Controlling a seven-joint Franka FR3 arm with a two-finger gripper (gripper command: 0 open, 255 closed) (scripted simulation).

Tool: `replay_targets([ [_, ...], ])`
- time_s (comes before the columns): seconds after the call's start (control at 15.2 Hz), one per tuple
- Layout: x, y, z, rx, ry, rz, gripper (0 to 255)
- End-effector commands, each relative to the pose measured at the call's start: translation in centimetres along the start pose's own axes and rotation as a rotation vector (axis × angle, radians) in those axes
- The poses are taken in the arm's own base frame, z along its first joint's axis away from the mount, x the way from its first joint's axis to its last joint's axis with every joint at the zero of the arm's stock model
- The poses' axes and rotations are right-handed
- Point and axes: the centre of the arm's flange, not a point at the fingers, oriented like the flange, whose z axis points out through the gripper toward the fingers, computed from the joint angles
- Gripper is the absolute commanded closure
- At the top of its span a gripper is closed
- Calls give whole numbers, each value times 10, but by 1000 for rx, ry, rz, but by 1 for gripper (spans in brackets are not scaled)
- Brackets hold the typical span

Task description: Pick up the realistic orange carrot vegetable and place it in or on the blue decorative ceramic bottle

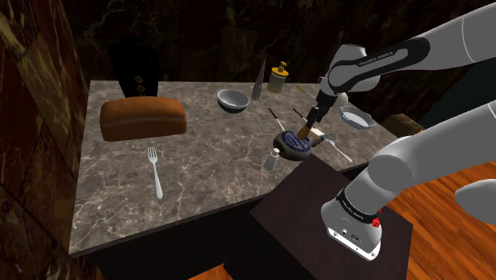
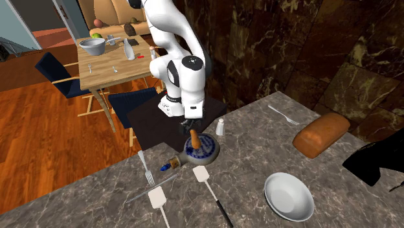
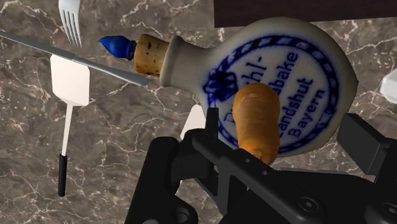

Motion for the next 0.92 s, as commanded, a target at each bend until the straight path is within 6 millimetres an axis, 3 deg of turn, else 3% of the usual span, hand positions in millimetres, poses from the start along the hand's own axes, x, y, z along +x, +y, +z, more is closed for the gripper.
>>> replay_targets([
  [0.0,0,0,0,0,0,0,0],
  [0.07,0,0,0,0,0,0,0],
  [0.33,0,0,-50,0,0,0,0],
  [0.86,0,0,-50,0,0,0,0],
])
